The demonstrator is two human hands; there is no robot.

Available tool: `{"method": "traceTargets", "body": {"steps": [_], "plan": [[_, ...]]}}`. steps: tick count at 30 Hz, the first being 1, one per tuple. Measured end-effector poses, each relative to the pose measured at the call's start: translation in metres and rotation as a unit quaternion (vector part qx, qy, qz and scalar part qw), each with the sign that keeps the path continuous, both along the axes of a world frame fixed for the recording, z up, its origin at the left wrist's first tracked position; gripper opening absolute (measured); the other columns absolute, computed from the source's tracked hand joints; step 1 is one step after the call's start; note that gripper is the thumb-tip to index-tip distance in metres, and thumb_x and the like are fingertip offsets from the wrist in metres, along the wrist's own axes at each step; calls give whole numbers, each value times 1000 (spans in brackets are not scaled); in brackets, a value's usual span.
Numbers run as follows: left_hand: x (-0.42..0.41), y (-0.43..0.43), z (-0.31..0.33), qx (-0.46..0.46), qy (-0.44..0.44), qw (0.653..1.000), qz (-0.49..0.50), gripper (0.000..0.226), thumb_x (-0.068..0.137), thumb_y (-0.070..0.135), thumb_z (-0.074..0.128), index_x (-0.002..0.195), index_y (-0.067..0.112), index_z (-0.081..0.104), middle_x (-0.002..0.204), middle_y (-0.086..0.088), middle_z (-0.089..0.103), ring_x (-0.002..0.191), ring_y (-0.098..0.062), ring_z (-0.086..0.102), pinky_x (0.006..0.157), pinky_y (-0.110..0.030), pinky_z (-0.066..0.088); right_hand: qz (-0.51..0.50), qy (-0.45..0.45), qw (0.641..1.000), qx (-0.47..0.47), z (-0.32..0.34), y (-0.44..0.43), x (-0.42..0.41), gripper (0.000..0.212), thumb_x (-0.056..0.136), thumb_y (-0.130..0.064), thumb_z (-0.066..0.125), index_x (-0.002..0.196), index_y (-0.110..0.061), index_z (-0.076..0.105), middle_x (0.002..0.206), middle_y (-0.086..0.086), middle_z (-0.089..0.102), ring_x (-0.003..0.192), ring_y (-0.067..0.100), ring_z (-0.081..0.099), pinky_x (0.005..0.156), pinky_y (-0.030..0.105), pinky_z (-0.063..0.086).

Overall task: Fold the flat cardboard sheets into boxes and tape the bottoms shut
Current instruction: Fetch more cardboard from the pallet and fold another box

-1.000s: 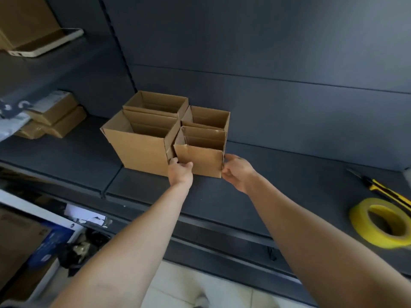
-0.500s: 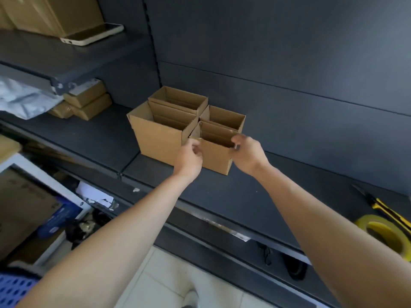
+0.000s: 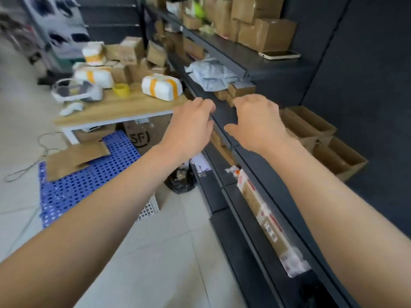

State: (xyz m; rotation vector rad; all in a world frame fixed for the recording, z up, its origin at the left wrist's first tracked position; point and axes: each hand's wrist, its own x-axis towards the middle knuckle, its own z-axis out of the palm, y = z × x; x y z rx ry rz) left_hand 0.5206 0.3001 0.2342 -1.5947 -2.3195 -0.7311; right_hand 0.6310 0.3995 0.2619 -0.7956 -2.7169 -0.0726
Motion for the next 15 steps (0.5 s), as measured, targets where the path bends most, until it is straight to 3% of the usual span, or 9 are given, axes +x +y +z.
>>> {"method": "traceTargets", "body": {"steps": [8,15], "plan": [[-91,-176,54,40,98,975,196,27,90,14,53,116,6,55,114,-13,56,107,-33,51,91,-44,38,154,75,983,65,51,-136,-137,45,88,-33,60,124,-9,50,130,11,51,126,30,40,103,42,30],[-180,-309,77,74,129,947,283,29,90,13,54,119,8,56,116,-11,58,110,-31,50,93,-40,35,227,143,959,88,67,-254,-253,47,87,-38,62,124,-12,51,127,9,53,124,28,41,101,40,30]]}}
